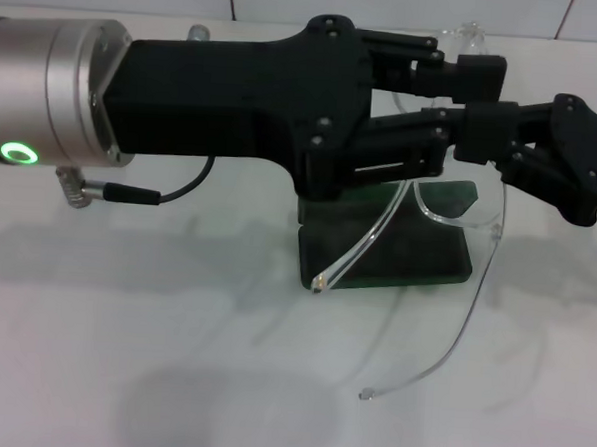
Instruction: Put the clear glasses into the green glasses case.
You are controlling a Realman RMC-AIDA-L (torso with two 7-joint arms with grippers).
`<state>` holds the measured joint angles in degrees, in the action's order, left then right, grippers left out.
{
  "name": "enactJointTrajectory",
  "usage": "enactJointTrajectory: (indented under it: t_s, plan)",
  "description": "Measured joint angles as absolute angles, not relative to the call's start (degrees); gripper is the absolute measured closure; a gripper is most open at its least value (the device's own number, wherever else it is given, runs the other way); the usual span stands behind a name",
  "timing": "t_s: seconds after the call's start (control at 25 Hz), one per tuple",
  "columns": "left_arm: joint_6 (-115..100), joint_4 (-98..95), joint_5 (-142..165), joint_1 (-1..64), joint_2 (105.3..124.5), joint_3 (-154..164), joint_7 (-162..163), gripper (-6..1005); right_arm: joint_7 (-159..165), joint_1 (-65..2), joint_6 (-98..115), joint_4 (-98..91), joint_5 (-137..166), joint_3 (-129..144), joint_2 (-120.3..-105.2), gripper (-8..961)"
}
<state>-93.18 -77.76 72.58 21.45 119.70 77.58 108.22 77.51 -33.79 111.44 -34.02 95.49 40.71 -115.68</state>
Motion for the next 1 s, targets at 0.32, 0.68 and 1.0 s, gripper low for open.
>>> enactJointTrajectory:
  t_s: [0.32, 0.68, 1.0]
  plan:
    - [-95.0, -73.2, 72.0, 23.7, 119.7, 77.4, 107.4, 823, 76.9, -33.9, 111.9, -34.0, 94.4, 40.9, -115.88, 882]
    - [-97.5, -68.0, 68.8, 23.8, 119.85, 77.3, 102.2, 949, 76.1, -34.4, 112.7, -32.9, 93.5, 40.9, -115.93, 882]
    - [-97.6, -65.4, 68.0, 24.1, 119.73, 77.3, 100.4, 969, 75.9, -34.5, 112.9, -32.5, 93.3, 41.0, -115.92, 882]
